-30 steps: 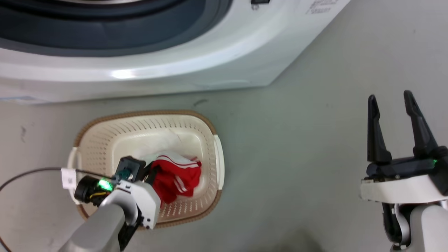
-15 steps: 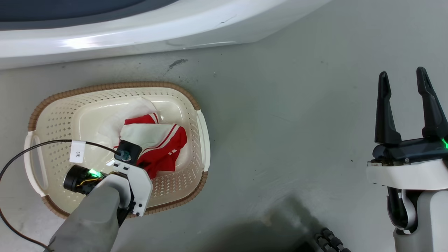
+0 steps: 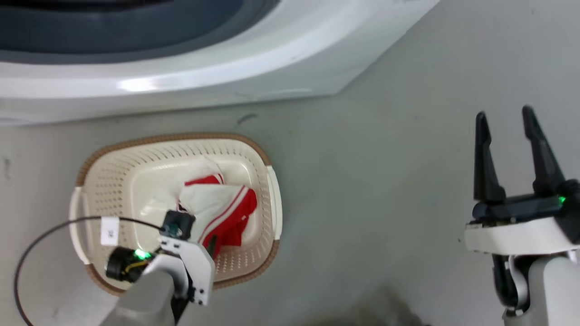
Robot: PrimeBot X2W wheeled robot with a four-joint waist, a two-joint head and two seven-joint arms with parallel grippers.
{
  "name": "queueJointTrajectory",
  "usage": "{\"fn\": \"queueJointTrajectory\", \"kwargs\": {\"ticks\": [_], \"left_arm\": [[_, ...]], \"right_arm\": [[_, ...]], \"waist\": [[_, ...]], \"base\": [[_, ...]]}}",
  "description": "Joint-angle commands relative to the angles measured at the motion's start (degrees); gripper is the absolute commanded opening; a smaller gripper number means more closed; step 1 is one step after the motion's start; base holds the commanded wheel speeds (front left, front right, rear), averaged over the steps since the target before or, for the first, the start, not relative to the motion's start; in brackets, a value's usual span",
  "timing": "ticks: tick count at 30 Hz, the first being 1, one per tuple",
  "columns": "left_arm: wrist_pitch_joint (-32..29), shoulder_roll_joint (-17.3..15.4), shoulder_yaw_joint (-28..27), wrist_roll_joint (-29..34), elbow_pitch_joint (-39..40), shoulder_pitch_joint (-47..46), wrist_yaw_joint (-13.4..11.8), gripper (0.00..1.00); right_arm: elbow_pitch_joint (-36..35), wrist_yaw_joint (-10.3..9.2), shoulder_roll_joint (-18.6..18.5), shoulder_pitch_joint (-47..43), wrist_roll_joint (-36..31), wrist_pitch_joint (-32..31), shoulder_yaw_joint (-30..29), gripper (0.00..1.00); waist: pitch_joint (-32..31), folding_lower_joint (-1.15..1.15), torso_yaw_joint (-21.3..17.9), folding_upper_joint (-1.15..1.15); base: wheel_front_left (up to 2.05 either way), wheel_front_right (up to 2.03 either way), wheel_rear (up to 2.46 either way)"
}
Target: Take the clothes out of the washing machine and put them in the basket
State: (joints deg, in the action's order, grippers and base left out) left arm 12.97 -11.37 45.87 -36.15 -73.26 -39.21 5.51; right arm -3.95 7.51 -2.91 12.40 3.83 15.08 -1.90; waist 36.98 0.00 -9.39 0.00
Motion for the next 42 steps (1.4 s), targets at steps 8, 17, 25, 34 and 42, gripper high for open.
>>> {"fn": "queueJointTrajectory", "kwargs": {"ticks": [8, 17, 25, 34, 42], "left_arm": [[2.26, 1.23, -2.08, -0.84, 3.24, 5.25, -1.66, 1.00], [2.24, -2.35, -13.36, 2.70, 21.78, 14.54, -7.39, 1.00], [2.24, -2.34, -26.64, 9.73, 39.58, 23.81, -10.22, 1.00], [2.24, 0.27, -38.25, 18.02, 55.40, 29.02, -9.70, 1.00], [2.25, 1.50, -43.69, 22.16, 58.71, 24.50, -7.58, 1.00]], "right_arm": [[1.46, -0.04, 0.04, -4.64, -1.56, 0.14, 0.48, 1.00], [2.39, -0.04, 0.04, -8.45, -2.06, 0.14, 0.49, 1.00], [2.92, -0.04, 0.04, -11.99, -2.19, 0.13, 0.80, 1.00], [2.88, -0.04, 0.04, -14.02, -2.02, 0.14, 0.77, 1.00], [2.64, -0.04, 0.04, -14.03, -1.73, 0.14, 1.55, 1.00]], "waist": [[-11.03, 0.00, 3.41, 0.00], [-18.51, 0.00, 4.90, 0.00], [-23.73, 0.00, 5.61, 0.00], [-27.39, 0.00, 5.70, 0.00], [-27.53, 0.00, 4.61, 0.00]], "base": [[0.00, 0.00, 0.00], [0.00, 0.00, 0.00], [0.00, 0.00, 0.00], [0.00, 0.00, 0.00], [0.00, 0.00, 0.00]]}}
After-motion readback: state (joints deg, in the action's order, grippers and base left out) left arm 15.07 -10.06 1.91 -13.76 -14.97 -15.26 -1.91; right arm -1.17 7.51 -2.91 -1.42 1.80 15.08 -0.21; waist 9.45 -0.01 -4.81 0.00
